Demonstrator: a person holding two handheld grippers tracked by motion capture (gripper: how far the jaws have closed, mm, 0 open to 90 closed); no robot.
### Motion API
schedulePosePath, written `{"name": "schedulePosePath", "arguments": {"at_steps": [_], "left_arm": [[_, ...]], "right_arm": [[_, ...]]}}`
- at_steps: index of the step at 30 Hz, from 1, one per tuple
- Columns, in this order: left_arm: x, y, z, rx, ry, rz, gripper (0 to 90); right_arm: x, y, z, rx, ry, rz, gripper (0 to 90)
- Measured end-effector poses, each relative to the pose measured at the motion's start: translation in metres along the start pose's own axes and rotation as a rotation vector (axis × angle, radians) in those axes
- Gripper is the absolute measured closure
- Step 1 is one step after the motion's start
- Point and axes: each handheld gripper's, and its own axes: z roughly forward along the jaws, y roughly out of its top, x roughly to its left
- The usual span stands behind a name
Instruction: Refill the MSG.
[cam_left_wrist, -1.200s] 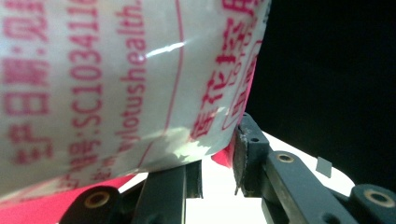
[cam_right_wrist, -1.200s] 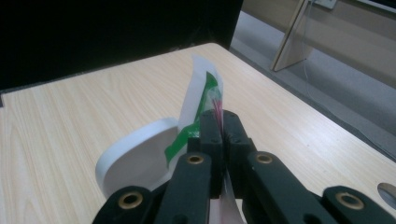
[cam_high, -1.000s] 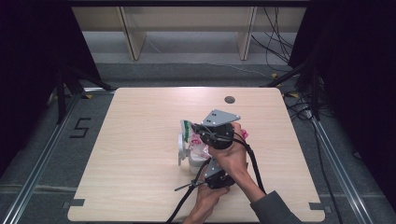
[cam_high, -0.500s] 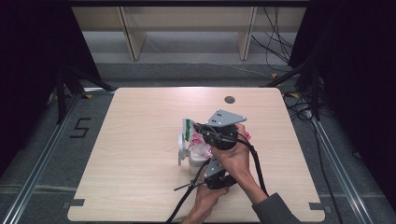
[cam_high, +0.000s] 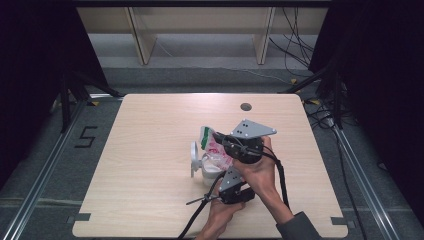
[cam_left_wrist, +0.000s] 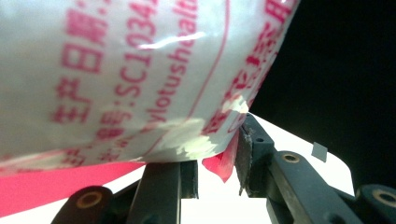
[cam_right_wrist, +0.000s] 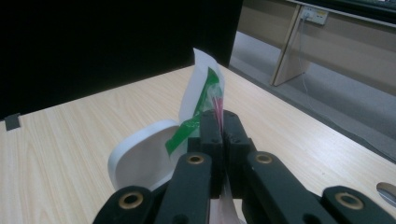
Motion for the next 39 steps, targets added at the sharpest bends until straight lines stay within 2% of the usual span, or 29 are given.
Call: {"name": "schedulePosePath", "arguments": {"at_steps": [1, 2, 3, 4, 5, 6, 7, 13, 15, 17, 18, 19, 20, 23, 25, 27, 28, 29, 30, 32, 34, 35, 36, 37, 39], "left_arm": [[0.000, 0.000, 0.000, 0.000, 0.000, 0.001, 71.8], [0.000, 0.000, 0.000, 0.004, 0.000, 0.003, 71.6], [0.000, 0.000, 0.000, 0.006, 0.000, 0.002, 71.0], [0.000, 0.000, 0.000, 0.008, -0.001, 0.004, 70.6], [-0.002, -0.001, 0.000, -0.010, -0.006, -0.030, 70.4], [-0.003, -0.001, 0.001, -0.017, -0.009, -0.042, 70.0], [-0.003, -0.001, 0.001, -0.015, -0.008, -0.041, 69.6], [-0.002, -0.001, 0.001, 0.013, -0.013, -0.037, 66.2], [-0.002, -0.001, 0.001, 0.021, -0.013, -0.034, 64.8], [-0.003, -0.002, 0.001, 0.026, -0.019, -0.031, 63.9], [-0.003, -0.002, 0.001, 0.030, -0.019, -0.026, 63.5], [-0.004, -0.002, 0.001, 0.034, -0.021, -0.021, 62.6], [-0.004, -0.002, 0.001, 0.035, -0.018, -0.022, 62.2], [-0.004, -0.002, 0.001, 0.039, -0.021, -0.018, 61.6], [-0.004, -0.003, 0.002, 0.046, -0.019, -0.018, 59.9], [-0.006, -0.002, 0.003, 0.054, -0.006, -0.009, 57.3], [-0.006, -0.002, 0.003, 0.062, -0.001, -0.007, 56.8], [-0.005, -0.002, 0.003, 0.057, -0.015, -0.019, 56.1], [-0.005, -0.002, 0.003, 0.058, -0.015, -0.022, 54.7], [-0.005, -0.002, 0.003, 0.063, -0.009, -0.026, 52.0], [-0.005, -0.002, 0.003, 0.070, -0.011, -0.030, 50.0], [-0.006, -0.002, 0.003, 0.072, -0.010, -0.029, 49.1], [-0.006, -0.001, 0.002, 0.083, -0.006, -0.020, 48.3], [-0.006, -0.002, 0.002, 0.083, -0.012, -0.019, 47.9], [-0.007, -0.002, 0.002, 0.082, 0.000, -0.027, 46.2]], "right_arm": [[-0.001, 0.001, -0.002, -0.003, 0.000, -0.013, 90.0], [0.000, 0.001, -0.003, -0.003, 0.005, -0.001, 90.0], [-0.001, 0.001, -0.005, -0.003, 0.004, -0.019, 90.0], [-0.001, 0.001, -0.006, -0.004, 0.009, -0.011, 90.0], [-0.002, 0.001, -0.008, -0.010, -0.003, -0.011, 90.0], [-0.001, 0.000, -0.009, -0.012, -0.004, -0.004, 90.0], [-0.003, 0.000, -0.011, -0.014, 0.010, -0.017, 90.0], [-0.006, -0.002, -0.021, -0.030, 0.002, 0.009, 90.0], [-0.008, -0.002, -0.025, -0.042, -0.001, -0.002, 90.0], [-0.008, -0.003, -0.030, -0.048, -0.006, 0.010, 90.0], [-0.010, -0.004, -0.032, -0.052, -0.006, -0.002, 90.0], [-0.010, -0.004, -0.035, -0.053, -0.003, 0.013, 90.0], [-0.011, -0.005, -0.037, -0.065, -0.014, 0.006, 90.0], [-0.012, -0.008, -0.042, -0.076, 0.006, 0.037, 90.0], [-0.015, -0.011, -0.046, -0.103, -0.011, 0.035, 90.0], [-0.014, -0.013, -0.048, -0.103, -0.001, 0.074, 90.0], [-0.016, -0.013, -0.049, -0.110, -0.008, 0.064, 90.0], [-0.016, -0.014, -0.051, -0.104, -0.015, 0.078, 90.0], [-0.018, -0.015, -0.051, -0.134, -0.021, 0.064, 90.0], [-0.018, -0.016, -0.054, -0.123, -0.016, 0.083, 90.0], [-0.019, -0.018, -0.056, -0.135, -0.018, 0.097, 90.0], [-0.020, -0.018, -0.057, -0.133, -0.024, 0.090, 90.0], [-0.020, -0.018, -0.056, -0.143, -0.010, 0.092, 90.0], [-0.021, -0.019, -0.058, -0.141, -0.033, 0.086, 90.0], [-0.021, -0.020, -0.059, -0.151, -0.018, 0.101, 90.0]]}}
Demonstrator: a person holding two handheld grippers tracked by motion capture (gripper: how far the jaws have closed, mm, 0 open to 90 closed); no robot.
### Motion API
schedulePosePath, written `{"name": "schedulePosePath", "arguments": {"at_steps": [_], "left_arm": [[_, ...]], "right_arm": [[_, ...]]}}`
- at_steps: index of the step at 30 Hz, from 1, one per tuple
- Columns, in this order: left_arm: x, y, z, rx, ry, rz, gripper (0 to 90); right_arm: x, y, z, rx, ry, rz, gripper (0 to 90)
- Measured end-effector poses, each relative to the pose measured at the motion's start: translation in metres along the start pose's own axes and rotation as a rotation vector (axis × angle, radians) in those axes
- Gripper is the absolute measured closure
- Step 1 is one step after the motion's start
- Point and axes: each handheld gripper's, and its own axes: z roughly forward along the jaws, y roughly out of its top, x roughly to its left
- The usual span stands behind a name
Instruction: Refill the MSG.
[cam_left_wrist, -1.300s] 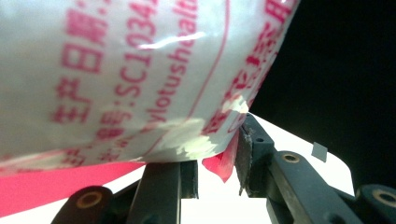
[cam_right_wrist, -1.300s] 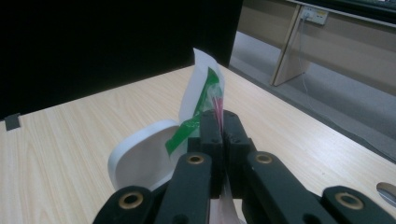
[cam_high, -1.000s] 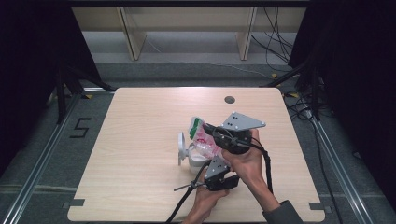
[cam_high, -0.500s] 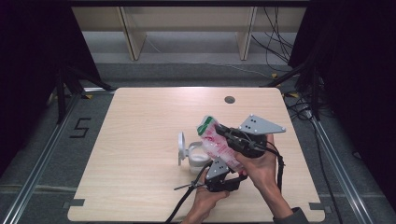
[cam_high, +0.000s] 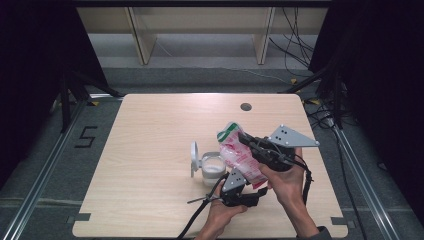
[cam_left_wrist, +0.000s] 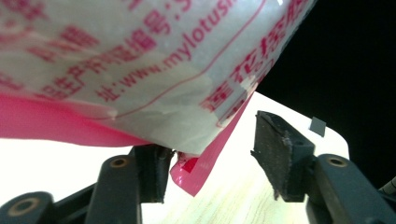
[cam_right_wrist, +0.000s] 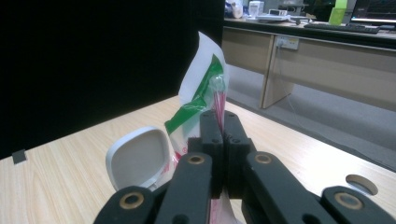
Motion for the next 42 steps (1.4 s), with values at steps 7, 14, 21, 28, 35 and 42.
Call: {"name": "schedulePosePath", "arguments": {"at_steps": [7, 14, 21, 28, 35, 42], "left_arm": [[0.002, -0.001, -0.005, 0.027, -0.003, -0.025, 38.0], [0.002, -0.003, -0.020, 0.052, 0.034, -0.008, 33.6], [-0.001, -0.010, -0.027, 0.097, 0.031, 0.012, 31.1], [-0.001, -0.011, -0.037, 0.084, 0.029, 0.007, 31.1], [-0.004, -0.011, -0.050, 0.071, 0.028, 0.022, 31.3], [-0.003, -0.014, -0.065, 0.066, 0.037, 0.031, 30.8]], "right_arm": [[-0.004, -0.005, -0.006, -0.038, -0.013, 0.025, 90.0], [-0.006, -0.013, -0.013, -0.066, -0.017, 0.040, 90.0], [-0.007, -0.022, -0.015, -0.067, -0.015, 0.065, 90.0], [-0.015, -0.030, -0.015, -0.080, -0.051, 0.064, 90.0], [-0.020, -0.045, -0.016, -0.033, -0.057, 0.119, 90.0], [-0.031, -0.056, -0.018, -0.009, -0.075, 0.116, 90.0]]}}
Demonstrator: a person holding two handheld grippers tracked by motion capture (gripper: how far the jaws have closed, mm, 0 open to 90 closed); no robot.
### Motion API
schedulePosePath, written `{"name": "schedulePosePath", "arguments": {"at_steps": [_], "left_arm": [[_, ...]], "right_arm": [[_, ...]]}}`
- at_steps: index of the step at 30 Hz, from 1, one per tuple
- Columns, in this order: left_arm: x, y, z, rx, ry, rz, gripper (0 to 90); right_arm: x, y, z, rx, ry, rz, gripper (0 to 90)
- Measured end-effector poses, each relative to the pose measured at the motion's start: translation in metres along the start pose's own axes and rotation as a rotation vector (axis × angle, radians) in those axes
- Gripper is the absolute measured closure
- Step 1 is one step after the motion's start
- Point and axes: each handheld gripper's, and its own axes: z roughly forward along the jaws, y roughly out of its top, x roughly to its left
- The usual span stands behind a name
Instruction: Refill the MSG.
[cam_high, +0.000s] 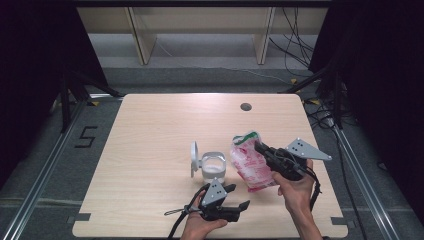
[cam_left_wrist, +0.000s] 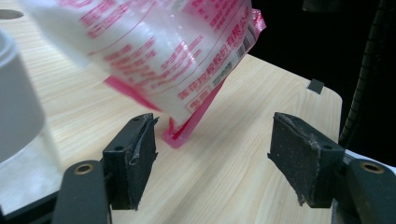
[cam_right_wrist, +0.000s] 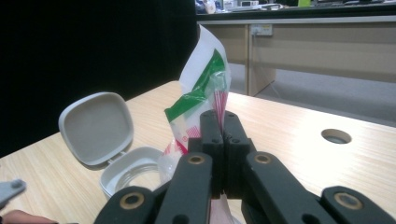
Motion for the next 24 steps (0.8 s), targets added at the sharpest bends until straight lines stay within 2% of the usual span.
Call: {"name": "schedulePosePath", "arguments": {"at_steps": [2, 3, 4, 5, 6, 8, 9, 10, 11, 12, 13, 14, 17, 19, 21, 24], "left_arm": [[0.002, -0.001, -0.003, -0.003, -0.001, 0.000, 30.8], [0.003, -0.001, -0.004, -0.004, 0.011, -0.003, 30.8], [0.004, -0.001, -0.005, -0.010, 0.003, -0.008, 30.8], [0.003, -0.001, -0.006, -0.015, 0.011, -0.015, 30.8], [0.004, -0.001, -0.006, -0.019, 0.006, -0.006, 30.8], [0.004, -0.001, -0.007, -0.025, 0.007, -0.008, 30.8], [0.005, 0.000, -0.009, -0.003, 0.022, 0.005, 30.8], [0.004, 0.000, -0.009, -0.007, 0.024, -0.007, 30.8], [0.004, 0.000, -0.009, -0.011, 0.022, -0.006, 30.8], [0.005, 0.000, -0.010, -0.007, 0.023, 0.006, 30.8], [0.005, 0.000, -0.010, -0.016, 0.007, -0.001, 30.8], [0.005, 0.000, -0.010, -0.018, 0.010, -0.001, 30.8], [0.004, 0.000, -0.011, -0.020, 0.024, 0.002, 30.8], [0.005, -0.001, -0.011, -0.022, 0.023, -0.004, 30.8], [0.006, -0.001, -0.012, -0.015, 0.029, 0.003, 30.8], [0.007, -0.002, -0.012, -0.019, 0.029, -0.003, 30.9]], "right_arm": [[0.000, -0.001, -0.003, -0.001, -0.017, 0.016, 90.0], [-0.002, -0.002, -0.003, -0.009, -0.004, 0.007, 90.0], [-0.003, -0.002, -0.006, 0.000, -0.017, 0.007, 90.0], [-0.003, -0.003, -0.007, -0.013, -0.012, 0.019, 90.0], [-0.004, -0.003, -0.009, -0.008, -0.020, 0.023, 90.0], [-0.007, -0.004, -0.013, -0.010, -0.028, 0.007, 90.0], [-0.008, -0.005, -0.014, -0.018, -0.023, 0.012, 90.0], [-0.008, -0.006, -0.017, -0.013, -0.029, 0.034, 90.0], [-0.010, -0.007, -0.019, -0.019, -0.030, 0.013, 90.0], [-0.009, -0.007, -0.022, -0.007, -0.046, 0.035, 90.0], [-0.012, -0.007, -0.024, -0.005, -0.047, 0.011, 90.0], [-0.015, -0.008, -0.026, -0.016, -0.054, -0.009, 90.0], [-0.018, -0.012, -0.032, -0.010, -0.079, 0.042, 90.0], [-0.024, -0.014, -0.034, -0.022, -0.084, 0.028, 90.0], [-0.026, -0.016, -0.037, 0.004, -0.097, 0.015, 90.0], [-0.030, -0.020, -0.038, 0.023, -0.125, 0.024, 90.0]]}}
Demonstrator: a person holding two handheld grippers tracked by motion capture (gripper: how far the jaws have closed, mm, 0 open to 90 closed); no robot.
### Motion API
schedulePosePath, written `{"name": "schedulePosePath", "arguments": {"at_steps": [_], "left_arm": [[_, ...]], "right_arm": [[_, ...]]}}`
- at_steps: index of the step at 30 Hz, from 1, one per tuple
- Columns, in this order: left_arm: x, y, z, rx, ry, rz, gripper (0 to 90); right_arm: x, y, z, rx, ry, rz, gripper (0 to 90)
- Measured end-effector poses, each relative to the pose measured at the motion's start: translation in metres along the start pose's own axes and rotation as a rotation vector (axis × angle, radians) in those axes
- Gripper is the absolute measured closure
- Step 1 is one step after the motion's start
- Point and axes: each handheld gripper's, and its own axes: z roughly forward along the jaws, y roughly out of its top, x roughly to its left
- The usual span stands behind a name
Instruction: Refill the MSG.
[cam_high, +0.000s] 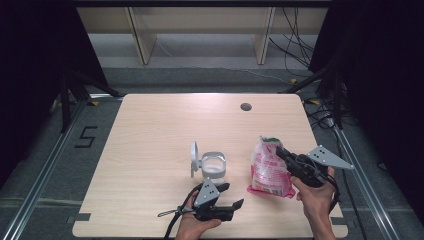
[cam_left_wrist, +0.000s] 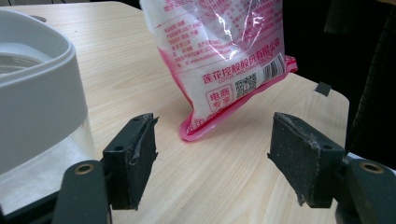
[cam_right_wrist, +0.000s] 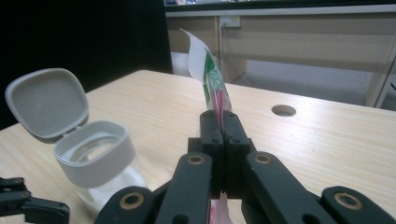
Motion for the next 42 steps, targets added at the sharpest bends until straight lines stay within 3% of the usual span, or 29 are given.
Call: {"name": "schedulePosePath", "arguments": {"at_steps": [7, 11, 14, 15, 16, 18, 20, 22, 23, 29, 30, 31, 34, 35, 36, 37, 38, 41, 42], "left_arm": [[-0.001, 0.000, 0.001, -0.015, -0.012, -0.003, 31.0], [0.000, 0.000, 0.000, -0.004, -0.011, 0.012, 30.9], [0.001, 0.000, -0.001, -0.009, -0.015, 0.010, 30.9], [0.001, 0.000, -0.003, 0.002, -0.005, 0.015, 30.9], [0.001, 0.000, -0.003, -0.005, -0.012, 0.011, 30.9], [0.002, 0.001, -0.004, -0.002, -0.019, 0.023, 30.9], [0.002, 0.001, -0.006, 0.006, 0.000, 0.024, 30.8], [0.002, 0.000, -0.008, 0.004, 0.000, 0.034, 30.8], [0.002, 0.000, -0.008, -0.006, -0.004, 0.024, 30.8], [0.003, -0.002, -0.018, -0.003, -0.013, 0.041, 30.8], [0.003, -0.001, -0.020, 0.001, -0.005, 0.046, 30.8], [0.004, -0.001, -0.020, -0.005, -0.009, 0.041, 30.8], [0.006, -0.001, -0.025, -0.003, 0.007, 0.039, 30.8], [0.007, -0.001, -0.026, -0.009, 0.000, 0.040, 31.1], [0.009, -0.001, -0.029, 0.004, 0.012, 0.050, 31.7], [0.010, -0.001, -0.029, -0.008, 0.000, 0.043, 31.9], [0.010, -0.001, -0.032, 0.006, 0.019, 0.048, 31.9], [0.012, -0.002, -0.034, -0.003, 0.011, 0.048, 31.6], [0.012, -0.002, -0.035, 0.006, 0.022, 0.047, 31.6]], "right_arm": [[-0.006, -0.005, 0.004, 0.003, -0.032, -0.017, 90.0], [-0.008, -0.008, 0.007, 0.021, -0.035, 0.005, 90.0], [-0.015, -0.010, 0.008, 0.038, -0.051, -0.036, 90.0], [-0.012, -0.011, 0.008, 0.048, -0.058, 0.017, 90.0], [-0.013, -0.012, 0.008, 0.052, -0.057, 0.020, 90.0], [-0.016, -0.014, 0.010, 0.039, -0.054, -0.005, 90.0], [-0.018, -0.015, 0.011, 0.033, -0.066, -0.015, 90.0], [-0.019, -0.015, 0.012, 0.043, -0.066, -0.011, 90.0], [-0.017, -0.016, 0.012, 0.052, -0.074, 0.015, 90.0], [-0.025, -0.025, 0.018, 0.081, -0.091, 0.012, 90.0], [-0.024, -0.026, 0.019, 0.086, -0.085, 0.038, 90.0], [-0.027, -0.026, 0.019, 0.095, -0.092, 0.012, 90.0], [-0.030, -0.028, 0.020, 0.093, -0.090, 0.018, 90.0], [-0.028, -0.029, 0.019, 0.108, -0.095, 0.045, 90.0], [-0.032, -0.030, 0.020, 0.102, -0.098, 0.007, 90.0], [-0.032, -0.031, 0.021, 0.109, -0.095, 0.017, 90.0], [-0.030, -0.033, 0.021, 0.127, -0.102, 0.055, 90.0], [-0.034, -0.036, 0.022, 0.139, -0.115, 0.064, 90.0], [-0.038, -0.036, 0.022, 0.131, -0.117, 0.021, 90.0]]}}
